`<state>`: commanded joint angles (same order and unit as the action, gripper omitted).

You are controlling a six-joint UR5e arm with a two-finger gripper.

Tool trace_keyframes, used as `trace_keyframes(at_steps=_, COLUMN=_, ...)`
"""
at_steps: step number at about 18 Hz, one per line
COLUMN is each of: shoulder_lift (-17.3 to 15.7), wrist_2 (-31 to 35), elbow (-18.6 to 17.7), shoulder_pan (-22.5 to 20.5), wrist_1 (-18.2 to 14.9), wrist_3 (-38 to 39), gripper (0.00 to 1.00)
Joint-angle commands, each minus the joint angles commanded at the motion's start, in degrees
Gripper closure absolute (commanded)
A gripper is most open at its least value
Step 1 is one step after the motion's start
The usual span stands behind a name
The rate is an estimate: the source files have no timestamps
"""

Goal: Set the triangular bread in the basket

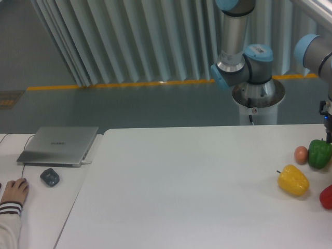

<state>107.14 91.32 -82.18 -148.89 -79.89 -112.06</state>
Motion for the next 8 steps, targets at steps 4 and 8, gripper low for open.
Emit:
trace_keyframes(at_steps=4, shoulder_lift=0.0, wrist_2=0.0, elbow=0.0, shoulder_pan=-0.1, wrist_1=0.0, wrist_3=0.0, gripper=0.0)
trace_keyframes(at_steps=8, shoulder_lift=0.0, wrist_2=-0.3, elbow=-0.3, shoulder_pan=-0.1, wrist_1=-0.1, wrist_3=0.0, gripper=0.0)
